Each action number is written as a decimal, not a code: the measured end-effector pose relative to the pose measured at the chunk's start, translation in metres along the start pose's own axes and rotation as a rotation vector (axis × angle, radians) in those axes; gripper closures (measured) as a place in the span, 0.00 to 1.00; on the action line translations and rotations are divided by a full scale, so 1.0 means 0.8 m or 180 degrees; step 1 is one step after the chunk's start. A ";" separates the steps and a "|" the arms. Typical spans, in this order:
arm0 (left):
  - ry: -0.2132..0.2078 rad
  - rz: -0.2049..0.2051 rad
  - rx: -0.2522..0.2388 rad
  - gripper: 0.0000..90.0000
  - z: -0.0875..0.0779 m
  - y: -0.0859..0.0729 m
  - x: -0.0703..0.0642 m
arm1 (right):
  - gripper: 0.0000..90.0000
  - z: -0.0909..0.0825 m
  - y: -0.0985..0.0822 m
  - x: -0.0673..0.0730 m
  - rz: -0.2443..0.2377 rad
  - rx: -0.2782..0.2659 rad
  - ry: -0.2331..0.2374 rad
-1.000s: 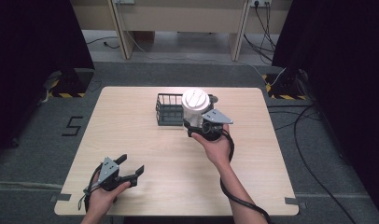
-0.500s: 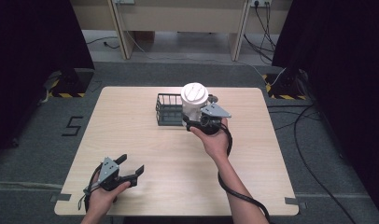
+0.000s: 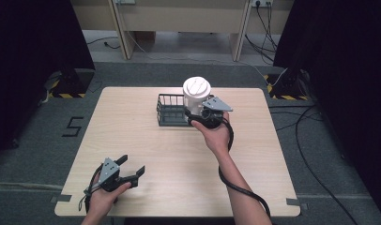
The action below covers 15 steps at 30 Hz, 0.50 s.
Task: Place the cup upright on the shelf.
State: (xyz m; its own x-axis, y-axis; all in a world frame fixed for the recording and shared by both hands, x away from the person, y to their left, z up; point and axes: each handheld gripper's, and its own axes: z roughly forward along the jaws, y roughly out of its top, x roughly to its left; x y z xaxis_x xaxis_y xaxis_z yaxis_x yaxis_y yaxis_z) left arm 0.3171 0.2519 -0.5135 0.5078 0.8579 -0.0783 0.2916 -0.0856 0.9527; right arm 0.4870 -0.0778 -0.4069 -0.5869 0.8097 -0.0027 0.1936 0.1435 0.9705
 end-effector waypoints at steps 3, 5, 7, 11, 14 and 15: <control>0.0001 -0.0002 -0.0003 0.16 0.000 0.000 0.000 | 0.20 0.004 0.004 -0.002 0.0007 0.0005 -0.0011; 0.0001 -0.0002 -0.0004 0.16 0.000 0.000 0.000 | 0.20 0.005 0.005 -0.003 0.0007 0.0006 -0.0013; 0.0005 -0.0016 0.0004 0.16 0.000 0.000 0.000 | 0.20 0.007 0.008 -0.004 0.0009 0.0000 -0.0024; 0.0000 -0.0006 -0.0006 0.16 0.000 0.000 0.000 | 0.20 0.011 0.014 -0.006 0.0003 -0.0004 -0.0037; -0.0001 -0.0006 -0.0006 0.16 0.000 0.000 0.000 | 0.20 0.013 0.016 -0.007 0.0007 -0.0010 -0.0050; 0.0000 -0.0007 -0.0006 0.16 0.000 0.000 0.000 | 0.20 0.014 0.017 -0.007 0.0027 -0.0009 -0.0047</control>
State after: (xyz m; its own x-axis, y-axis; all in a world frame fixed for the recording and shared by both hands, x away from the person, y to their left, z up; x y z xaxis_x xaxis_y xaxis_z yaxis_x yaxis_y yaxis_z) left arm 0.3171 0.2519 -0.5133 0.5071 0.8581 -0.0805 0.2913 -0.0827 0.9530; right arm 0.5015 -0.0743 -0.3962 -0.5734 0.8192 0.0019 0.1962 0.1351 0.9712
